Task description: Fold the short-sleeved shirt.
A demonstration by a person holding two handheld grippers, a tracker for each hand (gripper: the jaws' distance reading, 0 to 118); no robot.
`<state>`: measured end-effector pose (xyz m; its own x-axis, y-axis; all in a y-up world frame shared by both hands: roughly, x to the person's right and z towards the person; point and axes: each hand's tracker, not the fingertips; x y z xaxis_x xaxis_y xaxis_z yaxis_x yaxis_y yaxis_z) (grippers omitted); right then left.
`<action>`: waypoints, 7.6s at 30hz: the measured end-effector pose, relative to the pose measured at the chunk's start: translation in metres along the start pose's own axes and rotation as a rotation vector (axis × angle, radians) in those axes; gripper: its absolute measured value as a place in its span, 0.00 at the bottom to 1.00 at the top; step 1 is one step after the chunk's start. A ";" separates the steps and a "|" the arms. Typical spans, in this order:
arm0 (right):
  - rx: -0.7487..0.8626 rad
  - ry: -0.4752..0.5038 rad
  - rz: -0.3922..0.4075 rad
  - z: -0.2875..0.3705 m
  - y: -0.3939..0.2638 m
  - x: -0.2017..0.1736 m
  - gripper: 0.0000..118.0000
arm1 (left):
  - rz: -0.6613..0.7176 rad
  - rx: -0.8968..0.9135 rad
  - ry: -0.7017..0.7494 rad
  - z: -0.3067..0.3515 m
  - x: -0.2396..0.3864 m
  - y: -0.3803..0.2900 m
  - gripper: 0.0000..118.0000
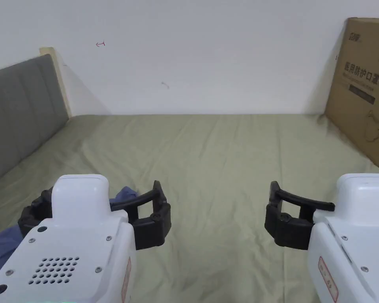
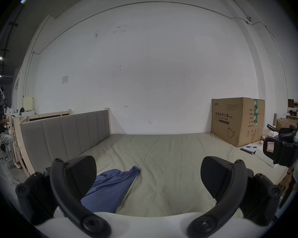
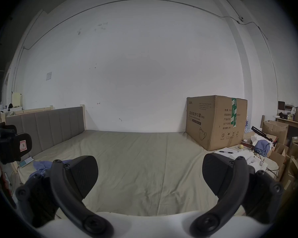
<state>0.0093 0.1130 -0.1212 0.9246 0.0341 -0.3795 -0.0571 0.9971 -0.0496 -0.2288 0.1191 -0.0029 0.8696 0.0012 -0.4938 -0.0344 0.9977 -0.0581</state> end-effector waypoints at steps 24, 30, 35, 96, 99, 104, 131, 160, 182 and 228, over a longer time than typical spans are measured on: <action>-0.012 -0.002 0.004 -0.001 -0.003 0.000 1.00 | -0.014 -0.012 0.005 -0.002 0.003 -0.003 1.00; -0.020 0.000 0.006 -0.003 -0.005 0.000 1.00 | -0.015 -0.019 0.008 -0.002 0.002 -0.004 1.00; -0.028 0.000 0.008 -0.003 -0.007 -0.001 1.00 | -0.018 -0.026 0.012 -0.003 0.002 -0.006 1.00; 0.038 0.123 -0.015 0.001 0.001 -0.047 0.00 | 0.025 -0.008 -0.043 0.003 -0.013 -0.002 0.00; 0.039 0.219 -0.013 -0.007 0.007 -0.066 0.00 | 0.038 0.001 0.017 0.010 -0.034 0.006 0.00; 0.023 0.433 -0.044 -0.016 0.013 -0.117 0.00 | 0.019 0.007 0.214 0.034 -0.082 0.014 0.00; -0.285 0.669 0.043 -0.093 -0.046 -0.223 0.00 | 0.302 -0.649 0.199 -0.158 -0.236 -0.163 0.00; -0.505 0.625 -0.001 -0.124 -0.088 -0.208 0.00 | 0.147 -0.874 0.318 -0.244 -0.236 -0.205 0.01; -0.238 0.263 -0.164 -0.095 -0.010 -0.021 0.00 | 0.015 -0.325 -0.413 -0.194 -0.001 0.094 0.01; -0.437 0.127 -0.223 -0.096 -0.063 0.039 0.00 | 0.332 -0.798 -0.196 -0.177 -0.060 -0.129 0.00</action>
<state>0.0133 0.0449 -0.2216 0.8806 -0.2117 -0.4240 -0.0414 0.8568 -0.5140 -0.3643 -0.0213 -0.1193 0.8198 0.3673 -0.4394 -0.5699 0.5992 -0.5623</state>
